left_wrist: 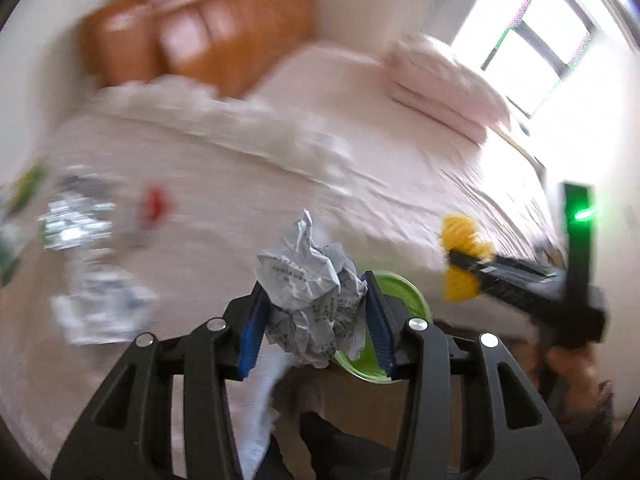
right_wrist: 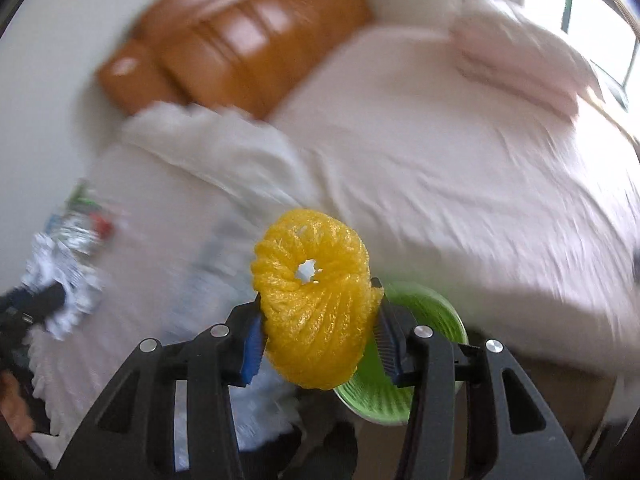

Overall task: Collect trash
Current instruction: 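Drop foil from left tool into green basket while right tool drops yellow sleeve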

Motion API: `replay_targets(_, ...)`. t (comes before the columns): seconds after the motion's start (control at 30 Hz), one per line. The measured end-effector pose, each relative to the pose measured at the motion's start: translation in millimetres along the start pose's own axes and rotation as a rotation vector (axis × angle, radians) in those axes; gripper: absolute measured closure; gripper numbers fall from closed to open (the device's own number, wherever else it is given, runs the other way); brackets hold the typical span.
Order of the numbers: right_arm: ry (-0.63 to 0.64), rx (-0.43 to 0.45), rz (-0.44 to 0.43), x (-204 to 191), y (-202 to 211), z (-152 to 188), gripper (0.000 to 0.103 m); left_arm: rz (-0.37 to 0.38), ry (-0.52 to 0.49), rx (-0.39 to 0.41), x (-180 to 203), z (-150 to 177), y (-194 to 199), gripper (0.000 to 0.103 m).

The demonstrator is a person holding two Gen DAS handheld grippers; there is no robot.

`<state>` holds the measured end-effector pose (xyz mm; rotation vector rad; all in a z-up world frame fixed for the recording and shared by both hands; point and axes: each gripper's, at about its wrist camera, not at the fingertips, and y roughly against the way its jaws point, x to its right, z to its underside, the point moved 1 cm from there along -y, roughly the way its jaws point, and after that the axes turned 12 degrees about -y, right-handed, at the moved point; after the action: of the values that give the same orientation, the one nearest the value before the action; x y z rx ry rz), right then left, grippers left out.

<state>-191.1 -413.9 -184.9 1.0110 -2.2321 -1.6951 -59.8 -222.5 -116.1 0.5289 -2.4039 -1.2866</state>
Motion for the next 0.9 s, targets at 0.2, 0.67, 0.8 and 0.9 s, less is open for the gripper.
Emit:
replay_targets(0.2, -0.08, -0.054, 0.174, 68.7, -40.4, 14.9, 0.007, 0.058, -0.116, -0.099, 69.7, -16.6, -45.6, 0.058)
replay_targets(0.67, -0.194, 0.01, 0.181, 140.9, -9.5, -0.9, 0.002, 0.03, -0.27, -0.072, 149.6, -56.3, -55.3, 0.029)
replay_targets(0.8, -0.216, 0.023, 0.179, 152.5, -2.5, -3.7, 0.002, 0.024, -0.289, -0.039, 163.2, -63.2, -49.4, 0.008)
replay_targets(0.9, -0.22, 0.027, 0.18, 155.3, 1.1, -4.1, 0.002, 0.023, -0.288, -0.025, 166.9, -65.8, -45.7, 0.008)
